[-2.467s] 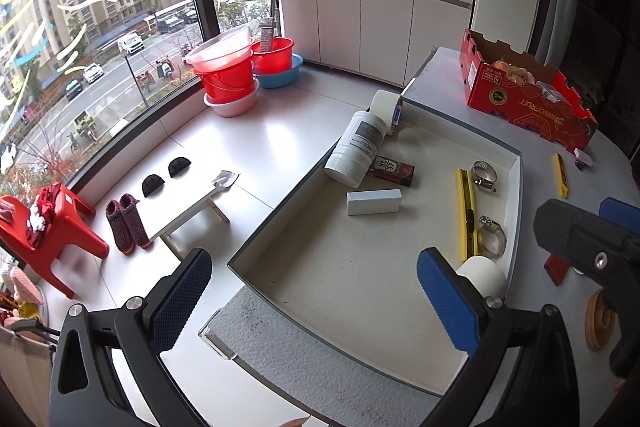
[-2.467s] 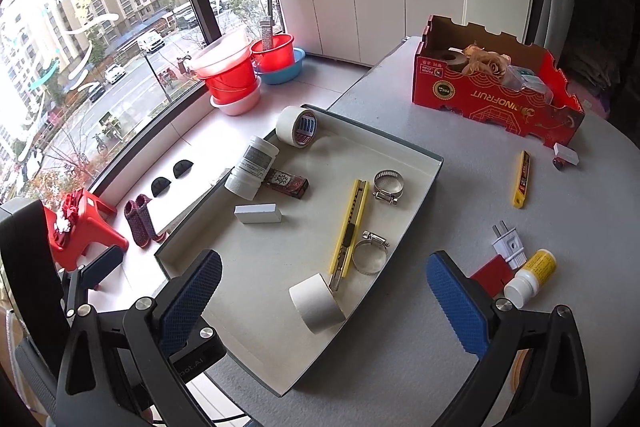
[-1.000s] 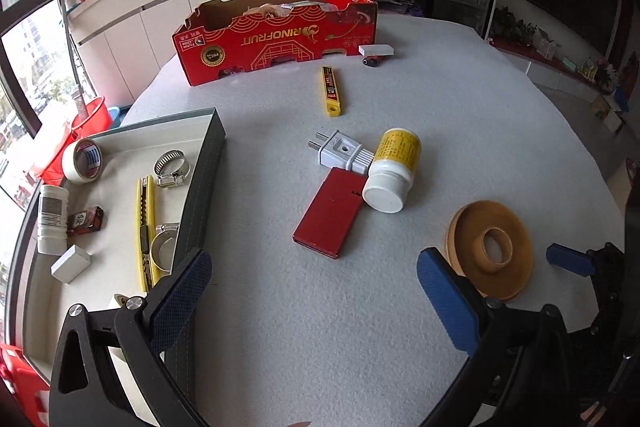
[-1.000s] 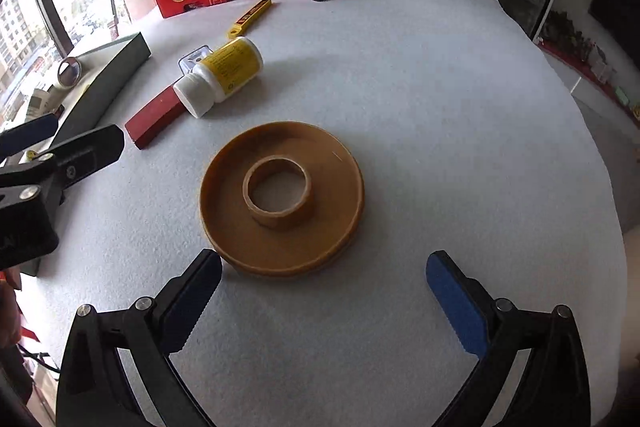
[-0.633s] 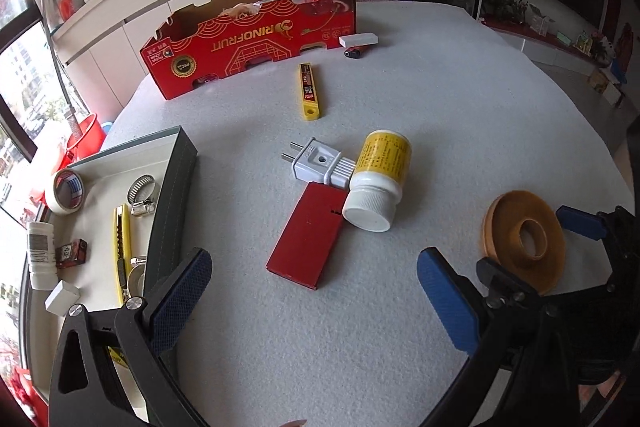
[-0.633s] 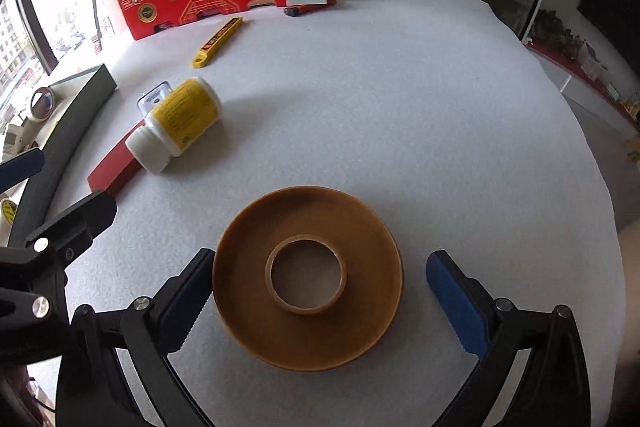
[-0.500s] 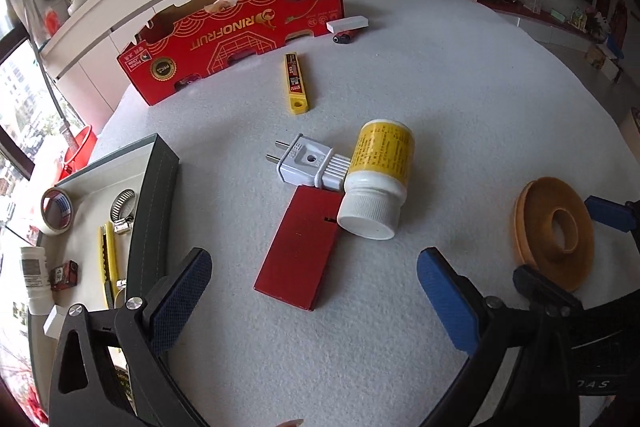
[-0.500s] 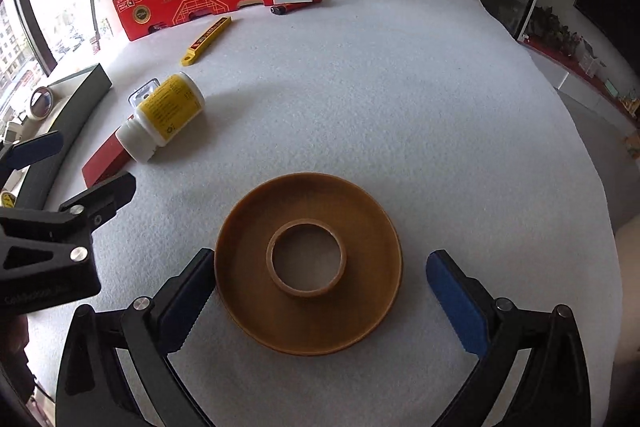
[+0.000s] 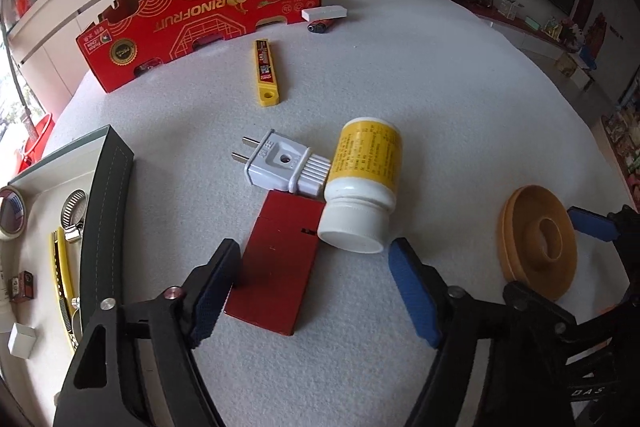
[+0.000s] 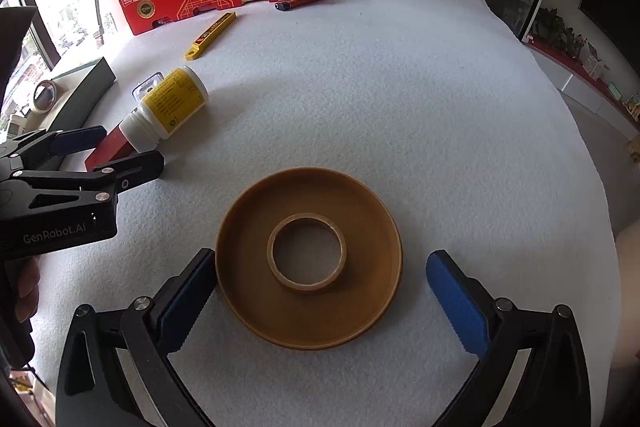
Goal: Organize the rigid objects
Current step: 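Grasp the red case with the left tool while the right tool grasps the brown tape ring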
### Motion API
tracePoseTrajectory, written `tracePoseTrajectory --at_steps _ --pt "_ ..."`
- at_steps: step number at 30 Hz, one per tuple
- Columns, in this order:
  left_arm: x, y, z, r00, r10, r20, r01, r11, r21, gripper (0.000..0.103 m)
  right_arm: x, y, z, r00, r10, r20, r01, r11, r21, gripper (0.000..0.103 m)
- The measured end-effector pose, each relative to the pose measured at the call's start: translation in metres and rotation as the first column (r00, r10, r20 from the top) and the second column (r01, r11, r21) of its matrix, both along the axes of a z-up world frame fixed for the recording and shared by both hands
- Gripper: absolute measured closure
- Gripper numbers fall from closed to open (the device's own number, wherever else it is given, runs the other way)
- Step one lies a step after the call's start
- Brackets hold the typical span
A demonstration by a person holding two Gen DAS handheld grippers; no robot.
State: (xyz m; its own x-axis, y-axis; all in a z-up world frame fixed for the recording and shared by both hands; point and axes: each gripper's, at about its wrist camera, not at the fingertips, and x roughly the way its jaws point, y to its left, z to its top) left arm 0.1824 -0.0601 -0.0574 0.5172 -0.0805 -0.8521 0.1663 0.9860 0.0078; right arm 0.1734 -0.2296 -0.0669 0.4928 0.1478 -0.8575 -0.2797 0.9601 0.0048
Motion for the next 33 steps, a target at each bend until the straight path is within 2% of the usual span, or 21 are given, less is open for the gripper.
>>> tracePoseTrajectory --at_steps 2,4,10,13,14,16,18,19,21,28,29,30,31,32,33 --pt "-0.008 -0.008 0.003 0.999 -0.054 -0.005 0.054 0.999 -0.007 0.065 -0.003 0.000 0.001 1.000 0.006 0.005 -0.006 1.000 -0.002 0.006" --pt "-0.018 -0.015 0.004 0.998 -0.069 -0.003 0.069 0.998 0.005 0.065 -0.006 0.002 0.003 1.000 0.023 0.012 -0.023 1.000 0.000 0.016" --pt "-0.065 -0.017 0.002 0.998 -0.061 0.011 0.061 0.998 -0.036 0.065 -0.017 0.001 0.005 0.999 0.053 -0.009 -0.053 0.999 -0.004 0.016" --pt "-0.082 -0.018 0.001 0.999 -0.041 0.030 0.041 0.999 -0.015 0.065 -0.033 -0.003 0.003 0.996 0.087 -0.005 -0.087 0.996 -0.009 0.015" --pt "-0.083 -0.019 0.001 0.999 -0.030 0.034 0.031 0.999 -0.014 0.064 -0.036 -0.004 0.003 0.996 0.087 0.002 -0.087 0.996 -0.004 0.012" --pt "-0.079 -0.022 0.000 0.999 -0.026 0.023 0.027 0.999 -0.029 0.047 -0.035 -0.005 -0.001 0.997 0.072 -0.008 -0.072 0.997 -0.005 0.000" --pt "-0.074 -0.024 0.000 1.000 -0.002 0.029 0.002 1.000 -0.005 0.040 -0.034 -0.006 -0.001 0.998 0.059 -0.003 -0.059 0.998 0.007 0.000" --pt "-0.071 -0.022 -0.001 1.000 0.006 0.025 -0.006 1.000 -0.016 0.037 -0.034 -0.006 0.000 0.998 0.060 -0.005 -0.060 0.998 0.005 0.000" --pt "-0.069 -0.018 -0.003 0.999 0.028 0.032 -0.028 0.999 -0.020 0.024 -0.034 -0.007 0.000 0.998 0.055 0.001 -0.055 0.998 0.007 0.000" --pt "-0.072 -0.016 -0.005 0.997 0.060 0.054 -0.059 0.998 -0.026 0.022 -0.036 -0.010 0.000 0.997 0.076 0.028 -0.077 0.997 0.008 0.000" --pt "-0.073 -0.016 -0.004 0.997 0.061 0.051 -0.060 0.998 -0.025 0.024 -0.034 -0.010 0.000 0.998 0.068 0.016 -0.068 0.998 0.007 0.001" --pt "-0.074 -0.018 -0.003 0.997 0.051 0.052 -0.050 0.998 -0.026 0.034 -0.034 -0.009 0.000 0.998 0.059 0.015 -0.059 0.998 0.002 0.004" --pt "-0.076 -0.022 -0.001 0.998 0.031 0.056 -0.030 0.999 -0.027 0.044 -0.036 -0.009 0.001 0.998 0.061 0.021 -0.061 0.998 0.004 0.016" --pt "-0.078 -0.025 0.001 0.998 0.019 0.061 -0.018 1.000 -0.018 0.066 -0.039 -0.007 0.005 0.997 0.071 0.034 -0.071 0.997 0.000 0.016" --pt "-0.079 -0.028 0.001 0.999 0.013 0.051 -0.012 1.000 -0.020 0.066 -0.040 -0.005 0.005 0.997 0.078 0.020 -0.078 0.997 -0.011 0.016"
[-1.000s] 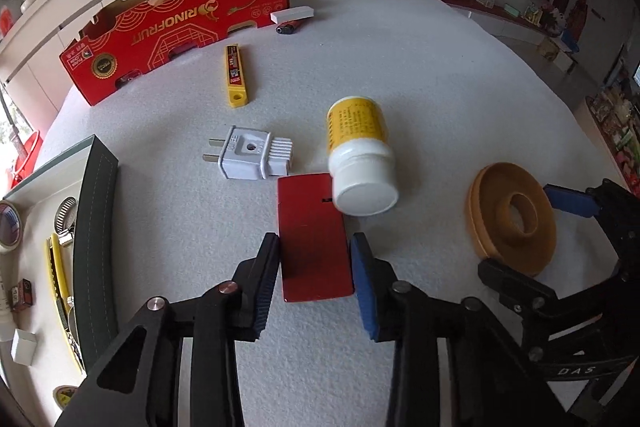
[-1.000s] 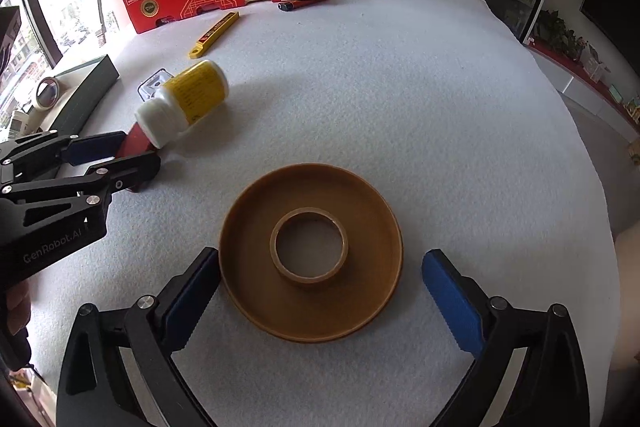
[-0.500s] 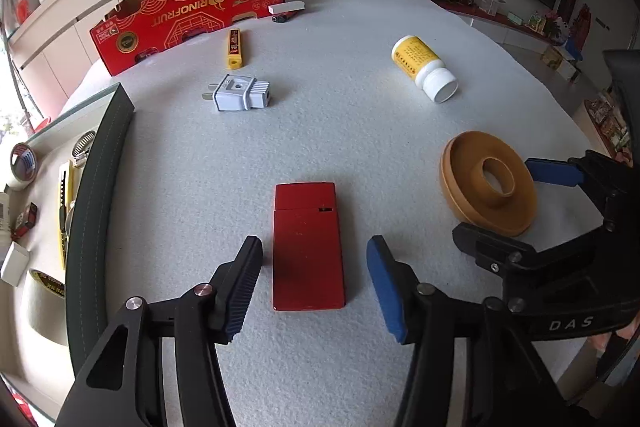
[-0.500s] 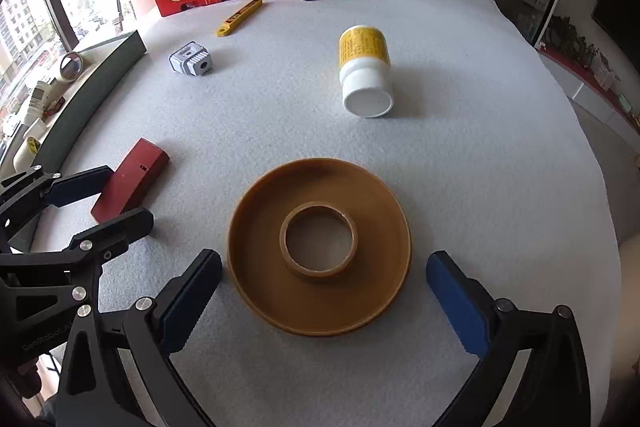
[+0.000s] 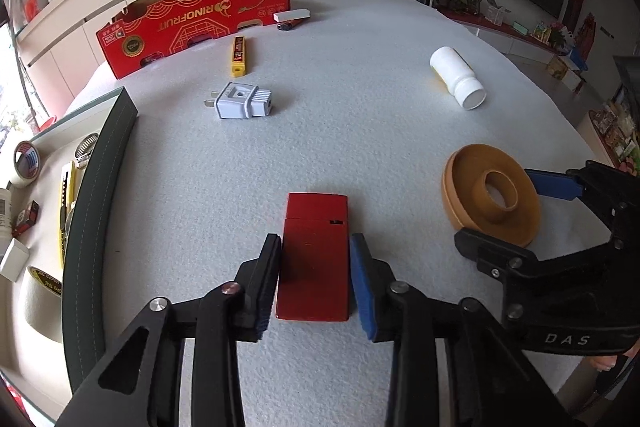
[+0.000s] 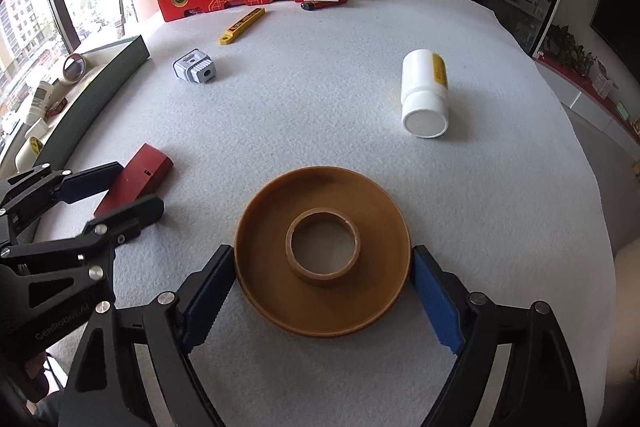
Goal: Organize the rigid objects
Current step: 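Grasp the red case with the left tool while the right tool grasps the brown tape ring, then carry the red case and brown tape ring over the tray with both tools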
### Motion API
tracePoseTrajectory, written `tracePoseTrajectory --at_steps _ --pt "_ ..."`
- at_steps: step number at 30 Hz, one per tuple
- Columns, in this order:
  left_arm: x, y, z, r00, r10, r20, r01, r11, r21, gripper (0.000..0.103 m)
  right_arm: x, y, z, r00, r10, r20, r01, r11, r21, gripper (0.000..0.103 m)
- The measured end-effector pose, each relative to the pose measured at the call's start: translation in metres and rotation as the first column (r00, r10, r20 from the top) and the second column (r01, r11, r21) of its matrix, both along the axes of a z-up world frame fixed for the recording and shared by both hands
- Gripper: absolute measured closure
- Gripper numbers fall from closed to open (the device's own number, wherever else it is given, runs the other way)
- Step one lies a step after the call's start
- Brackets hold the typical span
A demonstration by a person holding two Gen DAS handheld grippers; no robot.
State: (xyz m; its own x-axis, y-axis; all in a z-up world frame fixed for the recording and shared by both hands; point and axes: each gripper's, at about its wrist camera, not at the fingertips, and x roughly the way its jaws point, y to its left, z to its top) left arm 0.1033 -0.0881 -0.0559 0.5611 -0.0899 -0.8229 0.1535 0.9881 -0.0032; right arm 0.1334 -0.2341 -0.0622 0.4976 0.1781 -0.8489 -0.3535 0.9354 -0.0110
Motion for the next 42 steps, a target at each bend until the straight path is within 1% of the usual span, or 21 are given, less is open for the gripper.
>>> tracePoseTrajectory --at_steps 2,4,8,11,15,18,21,27,31,37,40,42 --pt "-0.005 -0.001 0.001 1.000 0.014 -0.005 -0.015 1.000 -0.020 0.066 -0.004 0.000 -0.001 1.000 0.002 -0.009 -0.001 1.000 0.012 0.016" --pt "-0.012 0.003 0.003 0.999 0.043 -0.013 -0.044 0.997 -0.062 0.066 -0.009 -0.003 0.000 1.000 -0.013 -0.022 0.014 0.999 0.030 0.016" --pt "-0.031 0.015 0.014 0.994 0.107 -0.001 -0.106 0.987 -0.118 0.066 -0.020 -0.018 0.008 0.997 -0.056 -0.051 0.062 0.989 0.132 0.016" --pt "-0.045 0.023 0.026 0.990 0.139 0.036 -0.134 0.983 -0.129 0.066 -0.027 -0.027 0.012 0.994 -0.082 -0.073 0.094 0.978 0.187 0.016" --pt "-0.059 0.034 0.040 0.979 0.186 0.083 -0.173 0.974 -0.145 0.066 -0.041 -0.028 0.021 0.994 -0.093 -0.052 0.102 0.975 0.197 0.016" --pt "-0.069 0.040 0.050 0.971 0.208 0.121 -0.189 0.971 -0.148 0.066 -0.046 -0.027 0.023 0.993 -0.103 -0.064 0.115 0.970 0.217 0.016" --pt "-0.077 0.047 0.058 0.962 0.224 0.155 -0.201 0.968 -0.148 0.066 -0.049 -0.024 0.024 0.992 -0.106 -0.069 0.119 0.969 0.216 0.016" --pt "-0.085 0.064 0.064 0.945 0.275 0.176 -0.245 0.953 -0.177 0.066 -0.048 -0.008 0.032 0.995 -0.075 -0.060 0.087 0.971 0.221 0.016" --pt "-0.092 0.080 0.073 0.925 0.325 0.195 -0.289 0.938 -0.190 0.066 -0.045 0.012 0.041 0.998 -0.031 -0.049 0.042 0.973 0.229 0.016" --pt "-0.104 0.112 0.085 0.882 0.414 0.225 -0.378 0.907 -0.188 0.066 -0.039 0.052 0.058 0.998 0.067 -0.013 -0.062 0.966 0.249 0.016" --pt "-0.108 0.132 0.089 0.850 0.470 0.236 -0.441 0.882 -0.168 0.066 -0.038 0.077 0.067 0.992 0.127 0.006 -0.124 0.958 0.258 0.016" --pt "-0.111 0.148 0.090 0.825 0.513 0.237 -0.489 0.858 -0.159 0.066 -0.037 0.093 0.072 0.986 0.166 0.014 -0.164 0.949 0.270 0.016"
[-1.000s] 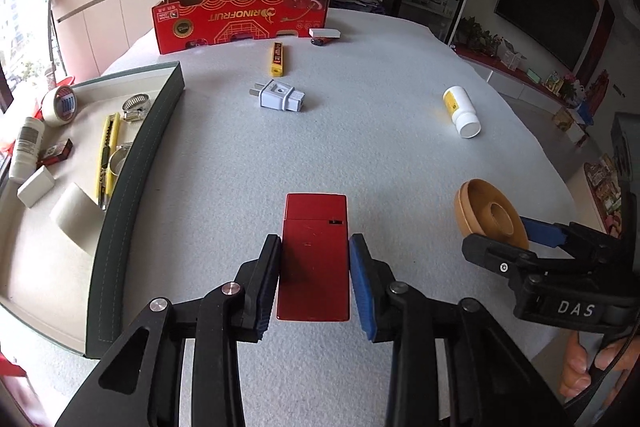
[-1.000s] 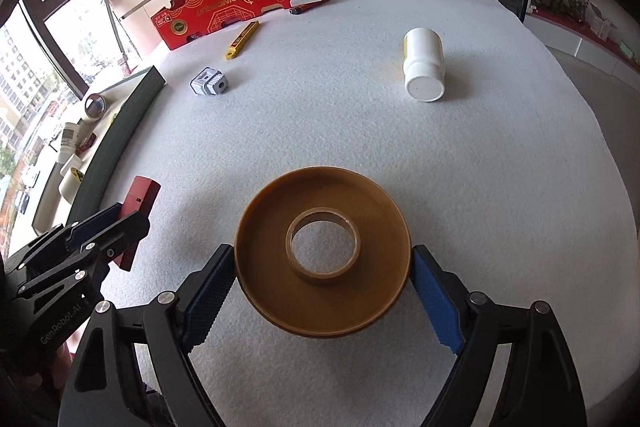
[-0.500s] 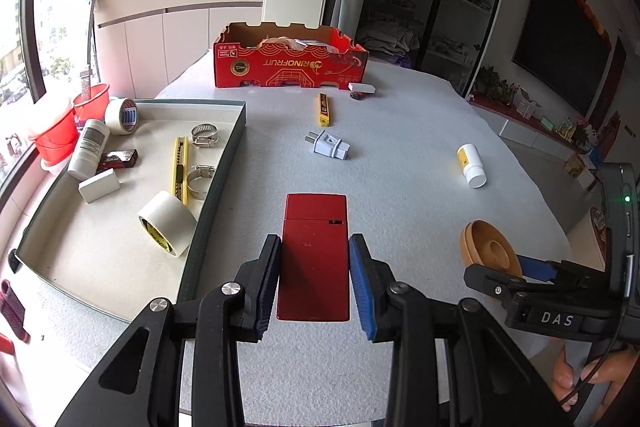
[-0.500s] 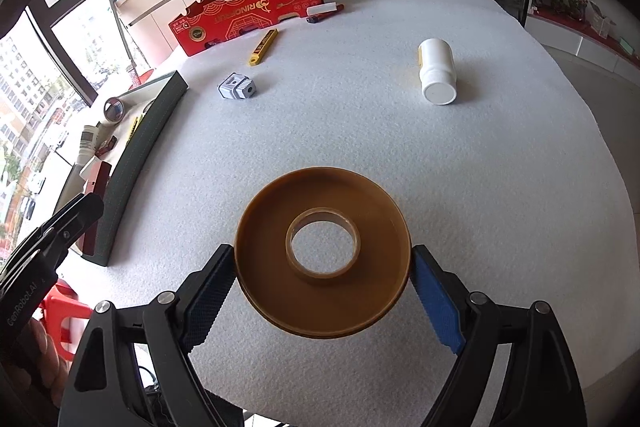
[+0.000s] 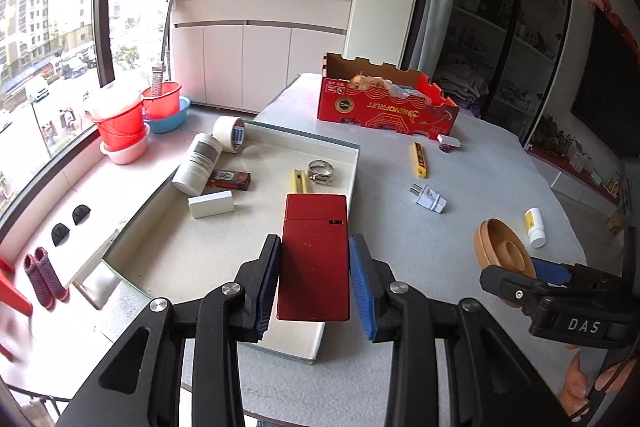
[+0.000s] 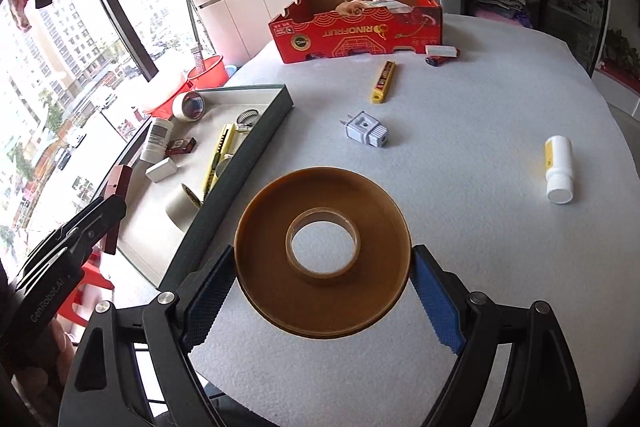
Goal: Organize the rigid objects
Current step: 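Carry the red case and brown tape ring over the tray with both tools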
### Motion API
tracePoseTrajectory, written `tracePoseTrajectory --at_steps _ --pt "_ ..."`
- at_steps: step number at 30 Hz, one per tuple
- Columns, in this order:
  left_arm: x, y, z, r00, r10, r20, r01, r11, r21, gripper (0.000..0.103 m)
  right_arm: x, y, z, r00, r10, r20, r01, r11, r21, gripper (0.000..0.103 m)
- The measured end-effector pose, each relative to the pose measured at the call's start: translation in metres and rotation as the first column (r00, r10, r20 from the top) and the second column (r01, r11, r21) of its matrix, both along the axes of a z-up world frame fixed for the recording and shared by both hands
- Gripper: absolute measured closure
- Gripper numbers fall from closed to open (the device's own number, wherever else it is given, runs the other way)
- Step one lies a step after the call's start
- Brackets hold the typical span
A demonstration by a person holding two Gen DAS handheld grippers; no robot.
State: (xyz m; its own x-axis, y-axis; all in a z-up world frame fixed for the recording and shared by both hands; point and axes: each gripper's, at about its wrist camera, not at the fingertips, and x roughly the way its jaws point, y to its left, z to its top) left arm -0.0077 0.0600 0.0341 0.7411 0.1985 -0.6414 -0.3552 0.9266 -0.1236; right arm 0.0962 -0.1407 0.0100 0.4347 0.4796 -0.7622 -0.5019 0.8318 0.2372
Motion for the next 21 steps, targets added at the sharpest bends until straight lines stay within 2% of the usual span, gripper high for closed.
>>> tracePoseTrajectory --at_steps 6,9,15,21 --pt "-0.011 0.047 -0.004 0.988 0.152 -0.022 -0.152 0.988 0.012 0.066 -0.003 0.049 0.014 0.994 0.111 0.026 -0.112 0.993 0.030 0.016" --pt "-0.015 0.061 -0.005 0.980 0.196 -0.029 -0.196 0.980 0.021 0.066 -0.006 0.072 0.019 0.987 0.156 0.041 -0.157 0.987 0.042 0.016" --pt "-0.018 0.073 -0.006 0.970 0.241 -0.039 -0.240 0.970 0.039 0.066 -0.010 0.109 0.029 0.972 0.225 0.067 -0.228 0.972 0.054 0.016" --pt "-0.017 0.078 -0.008 0.966 0.253 -0.051 -0.251 0.967 0.052 0.066 -0.006 0.129 0.031 0.965 0.252 0.076 -0.255 0.966 0.041 0.016"
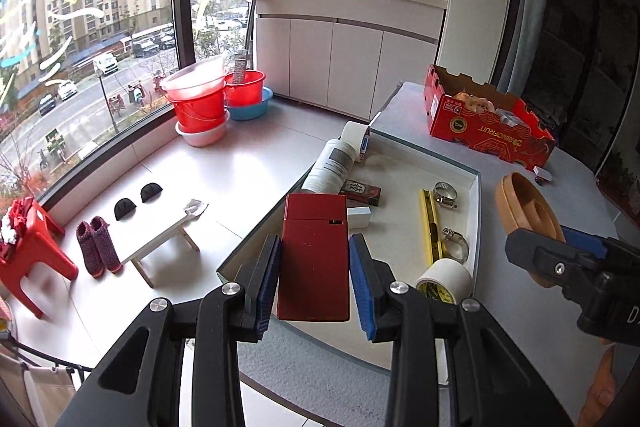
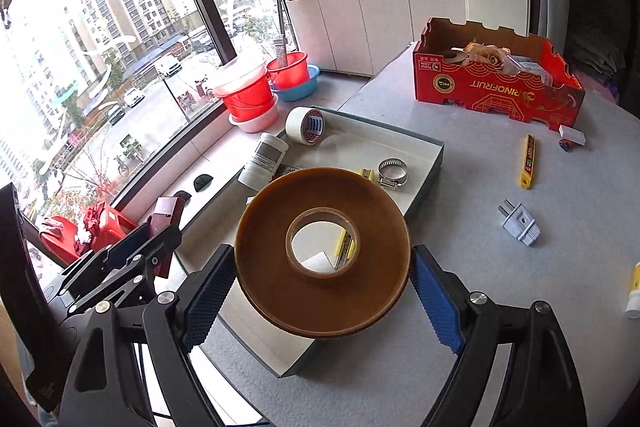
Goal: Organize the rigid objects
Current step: 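Carry the red case and brown tape ring over the tray with both tools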
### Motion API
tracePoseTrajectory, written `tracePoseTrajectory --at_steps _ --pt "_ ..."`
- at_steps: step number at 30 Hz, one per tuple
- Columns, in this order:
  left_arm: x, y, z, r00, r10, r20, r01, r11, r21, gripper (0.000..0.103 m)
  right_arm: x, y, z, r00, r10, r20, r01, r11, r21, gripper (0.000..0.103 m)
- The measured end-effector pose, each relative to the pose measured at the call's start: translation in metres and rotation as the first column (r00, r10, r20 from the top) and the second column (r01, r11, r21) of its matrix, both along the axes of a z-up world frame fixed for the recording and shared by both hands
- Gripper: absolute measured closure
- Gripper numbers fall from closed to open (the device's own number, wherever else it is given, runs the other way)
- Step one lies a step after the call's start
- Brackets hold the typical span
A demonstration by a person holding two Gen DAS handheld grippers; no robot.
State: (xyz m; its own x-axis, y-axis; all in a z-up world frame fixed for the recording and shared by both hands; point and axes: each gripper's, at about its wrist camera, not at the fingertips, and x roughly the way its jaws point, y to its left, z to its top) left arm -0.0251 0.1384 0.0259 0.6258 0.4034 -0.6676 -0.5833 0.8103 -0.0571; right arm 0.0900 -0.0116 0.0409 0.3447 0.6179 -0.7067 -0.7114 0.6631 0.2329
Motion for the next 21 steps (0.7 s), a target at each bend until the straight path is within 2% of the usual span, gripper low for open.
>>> tracePoseTrajectory --at_steps 21 --pt "0.011 0.000 -0.003 1.000 -0.002 -0.030 0.003 1.000 0.007 0.066 0.014 0.009 0.002 1.000 -0.005 0.002 0.005 1.000 0.003 0.016"
